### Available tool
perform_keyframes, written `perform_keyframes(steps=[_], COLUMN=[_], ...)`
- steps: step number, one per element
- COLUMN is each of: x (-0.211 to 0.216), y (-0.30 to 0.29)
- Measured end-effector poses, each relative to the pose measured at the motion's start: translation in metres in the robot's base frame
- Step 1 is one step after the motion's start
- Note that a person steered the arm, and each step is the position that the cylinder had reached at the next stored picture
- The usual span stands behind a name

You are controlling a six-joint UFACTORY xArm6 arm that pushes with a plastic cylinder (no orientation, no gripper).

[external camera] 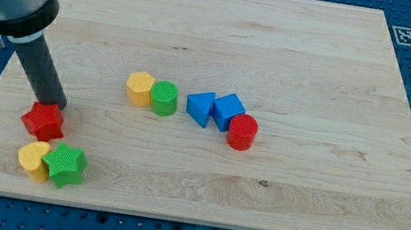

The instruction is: Slide the red star to the top left of the green star

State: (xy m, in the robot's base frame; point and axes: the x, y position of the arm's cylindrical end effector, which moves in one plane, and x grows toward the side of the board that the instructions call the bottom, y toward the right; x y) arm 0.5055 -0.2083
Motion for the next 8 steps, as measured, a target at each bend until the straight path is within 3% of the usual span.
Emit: perform_keyframes(steps=[3, 6, 8], x=[-0.033, 0.012, 0.013], y=[-0.027, -0.029, 0.001])
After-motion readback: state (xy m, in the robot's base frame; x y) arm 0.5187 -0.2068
